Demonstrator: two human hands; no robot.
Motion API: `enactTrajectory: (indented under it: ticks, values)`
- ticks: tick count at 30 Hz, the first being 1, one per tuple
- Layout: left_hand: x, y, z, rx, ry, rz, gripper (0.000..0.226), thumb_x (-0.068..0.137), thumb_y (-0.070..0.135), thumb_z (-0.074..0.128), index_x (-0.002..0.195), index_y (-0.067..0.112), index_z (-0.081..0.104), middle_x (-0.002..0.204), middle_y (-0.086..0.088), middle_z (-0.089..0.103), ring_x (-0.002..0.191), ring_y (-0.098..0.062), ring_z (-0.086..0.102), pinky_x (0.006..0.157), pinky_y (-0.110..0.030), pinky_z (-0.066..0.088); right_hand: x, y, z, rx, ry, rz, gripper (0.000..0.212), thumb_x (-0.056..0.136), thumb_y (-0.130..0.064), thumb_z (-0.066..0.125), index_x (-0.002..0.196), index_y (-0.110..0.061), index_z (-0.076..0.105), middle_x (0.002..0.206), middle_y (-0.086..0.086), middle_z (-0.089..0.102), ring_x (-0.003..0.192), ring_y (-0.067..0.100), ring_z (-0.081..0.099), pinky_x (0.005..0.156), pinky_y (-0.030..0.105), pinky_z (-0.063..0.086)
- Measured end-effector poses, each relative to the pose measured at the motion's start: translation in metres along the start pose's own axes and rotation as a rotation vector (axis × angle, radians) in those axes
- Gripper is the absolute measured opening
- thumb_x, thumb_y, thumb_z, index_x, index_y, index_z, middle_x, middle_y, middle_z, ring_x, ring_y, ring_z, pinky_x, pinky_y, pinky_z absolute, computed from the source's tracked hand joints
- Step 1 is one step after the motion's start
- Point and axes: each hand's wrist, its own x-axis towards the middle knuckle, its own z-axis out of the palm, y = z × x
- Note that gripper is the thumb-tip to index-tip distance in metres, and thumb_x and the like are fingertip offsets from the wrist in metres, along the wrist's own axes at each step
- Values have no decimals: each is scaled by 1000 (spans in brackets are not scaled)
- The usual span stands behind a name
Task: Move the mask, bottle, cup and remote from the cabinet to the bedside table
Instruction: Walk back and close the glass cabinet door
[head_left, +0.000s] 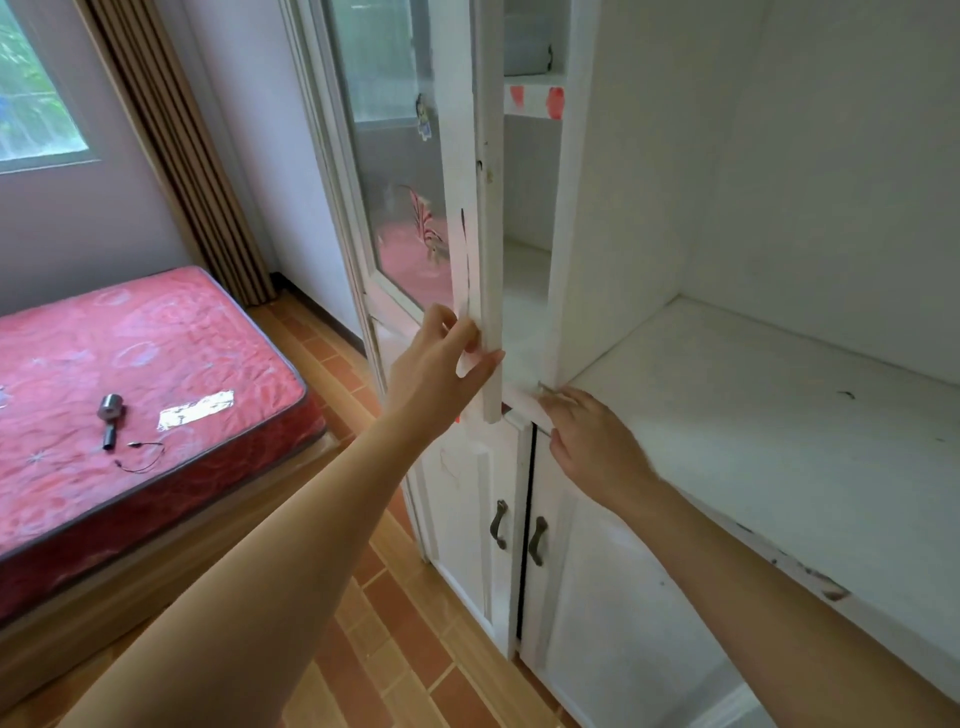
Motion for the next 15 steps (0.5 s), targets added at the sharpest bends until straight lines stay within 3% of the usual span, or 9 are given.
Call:
enactTrajectory:
  ticks: [3, 6, 8, 11, 15]
  values:
    - [6, 5, 5, 5, -3, 5, 33, 86, 44, 56, 91, 12, 53, 102, -4, 47, 73, -19, 52, 57, -28, 46, -1, 1, -4, 25, -42, 3, 42, 88, -8, 45, 130, -1, 45, 129, 16, 55, 128, 28, 42, 107, 31, 31]
    - [11, 10, 12, 22, 12, 24, 34, 85, 44, 58, 88, 11, 52, 98, -6, 47, 70, -21, 50, 55, -31, 49, -3, 4, -5, 38, -82, 17, 41, 91, -9, 41, 132, -3, 41, 133, 13, 51, 130, 24, 37, 102, 28, 34]
    - [15, 14, 17, 15, 20, 13, 33, 85, 43, 59, 88, 10, 52, 97, -6, 47, 69, -22, 49, 54, -34, 50, -5, 3, -7, 58, -45, 43, 38, 88, -5, 47, 126, -1, 48, 125, 15, 57, 122, 26, 48, 93, 32, 45]
    - [22, 20, 24, 2, 14, -9, 32, 85, 43, 59, 88, 12, 51, 98, -6, 46, 68, -21, 49, 54, -35, 51, -8, 8, -2, 23, 61, -1, 29, 69, 2, 66, 98, -1, 64, 94, 13, 70, 90, 27, 67, 69, 30, 56]
    - [31, 27, 32, 10, 0, -19, 32, 85, 42, 59, 88, 11, 51, 96, -8, 46, 68, -24, 49, 56, -38, 53, -7, 8, -2, 1, 39, -9, 25, 64, 0, 70, 89, -2, 67, 88, 10, 72, 84, 24, 68, 68, 27, 56]
